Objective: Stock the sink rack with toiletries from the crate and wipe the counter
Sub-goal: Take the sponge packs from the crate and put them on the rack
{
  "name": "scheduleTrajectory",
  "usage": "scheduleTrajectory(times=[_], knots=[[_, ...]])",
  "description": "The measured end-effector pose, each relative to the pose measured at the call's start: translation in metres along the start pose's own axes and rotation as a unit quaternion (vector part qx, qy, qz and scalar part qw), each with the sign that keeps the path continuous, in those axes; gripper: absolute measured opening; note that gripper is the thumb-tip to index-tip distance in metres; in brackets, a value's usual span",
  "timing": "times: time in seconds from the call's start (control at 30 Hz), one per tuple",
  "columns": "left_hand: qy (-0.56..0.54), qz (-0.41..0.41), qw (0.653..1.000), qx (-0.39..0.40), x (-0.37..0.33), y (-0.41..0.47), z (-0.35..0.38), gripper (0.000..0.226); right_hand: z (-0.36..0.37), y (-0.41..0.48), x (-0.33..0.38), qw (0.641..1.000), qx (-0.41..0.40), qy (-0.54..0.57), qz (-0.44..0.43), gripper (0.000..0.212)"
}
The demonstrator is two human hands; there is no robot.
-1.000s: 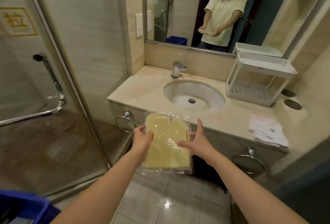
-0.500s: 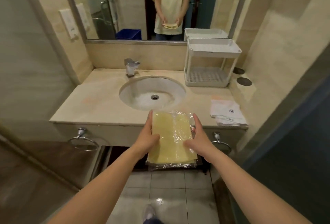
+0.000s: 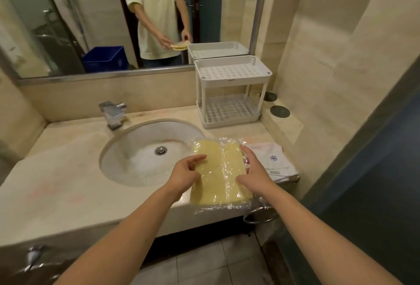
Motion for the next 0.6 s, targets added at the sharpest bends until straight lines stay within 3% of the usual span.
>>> scheduleTrajectory(times=[0.3,0.6], knots=[[-0.002,0.013,0.998,0.061,-0.040,0.056,0.030,0.069,-0.011,0.061,0.007,0.998,-0.059,-0.031,-0.002,0.087],[0.046,0.024,0.992,0.116,-0.074,0.112,0.065,0.075,-0.027,0.141,0.016,0.996,-0.060,-0.069,-0.001,0.086]])
Point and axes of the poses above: each hand's wrist, its own y-axis towards the middle knuckle, its own z-axis out of the palm, x = y × z, the point moved 4 cm from there along y, towards the middle knuckle, and after that the axes turned 14 degrees about -x, right-handed, at the moved point
